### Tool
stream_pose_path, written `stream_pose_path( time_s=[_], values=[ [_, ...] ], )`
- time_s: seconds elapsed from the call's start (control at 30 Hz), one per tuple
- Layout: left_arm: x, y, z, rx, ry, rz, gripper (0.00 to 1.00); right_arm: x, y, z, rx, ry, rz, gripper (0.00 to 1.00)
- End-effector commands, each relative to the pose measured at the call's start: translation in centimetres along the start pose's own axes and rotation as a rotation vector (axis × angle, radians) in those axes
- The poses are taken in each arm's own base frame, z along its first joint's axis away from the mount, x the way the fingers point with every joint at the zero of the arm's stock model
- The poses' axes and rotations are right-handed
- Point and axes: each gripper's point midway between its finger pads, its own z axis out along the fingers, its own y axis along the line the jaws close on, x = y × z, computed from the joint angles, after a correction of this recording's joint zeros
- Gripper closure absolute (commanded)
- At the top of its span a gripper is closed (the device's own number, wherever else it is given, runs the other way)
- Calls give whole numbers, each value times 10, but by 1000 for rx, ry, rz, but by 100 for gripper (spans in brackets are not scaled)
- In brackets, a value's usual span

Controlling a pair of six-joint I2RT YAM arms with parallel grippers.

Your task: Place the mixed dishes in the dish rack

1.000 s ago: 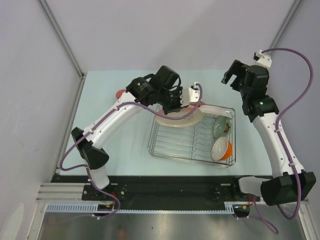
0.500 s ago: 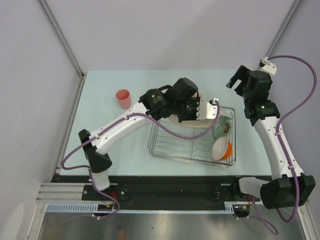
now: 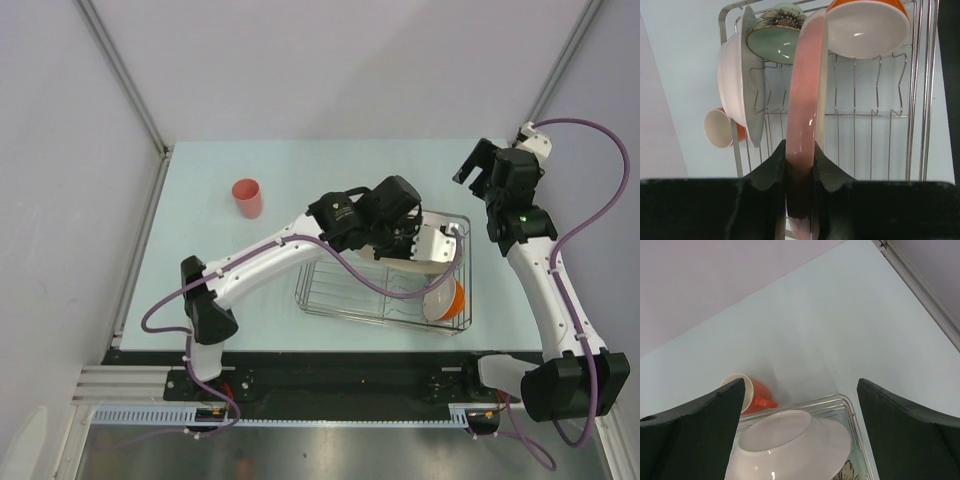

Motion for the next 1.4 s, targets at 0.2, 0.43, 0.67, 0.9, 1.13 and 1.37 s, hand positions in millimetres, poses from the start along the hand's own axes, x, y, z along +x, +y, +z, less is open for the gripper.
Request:
stream_pose_path(
  time_s=[0.2, 0.43, 0.67, 0.9, 1.13, 1.37],
  values=[
    [-49, 18, -1, -63, -167, 83, 100, -17, -6, -6, 23, -69, 20, 0],
    [-48, 15, 18, -37, -163, 69, 100, -15, -7, -12, 14, -65, 10, 0],
    [-42, 5, 41, 2, -144, 42, 100, -10, 0, -17, -15, -60, 1, 0],
    [-25, -8, 57, 33, -101, 15, 100, -3, 2, -17, -23, -54, -5, 0],
    [3, -25, 74, 67, -34, -10, 100, -1, 2, -15, -24, -48, 3, 0],
    [5, -27, 69, 67, -19, -25, 52, 0, 5, -13, -32, -46, 14, 0]
  ],
)
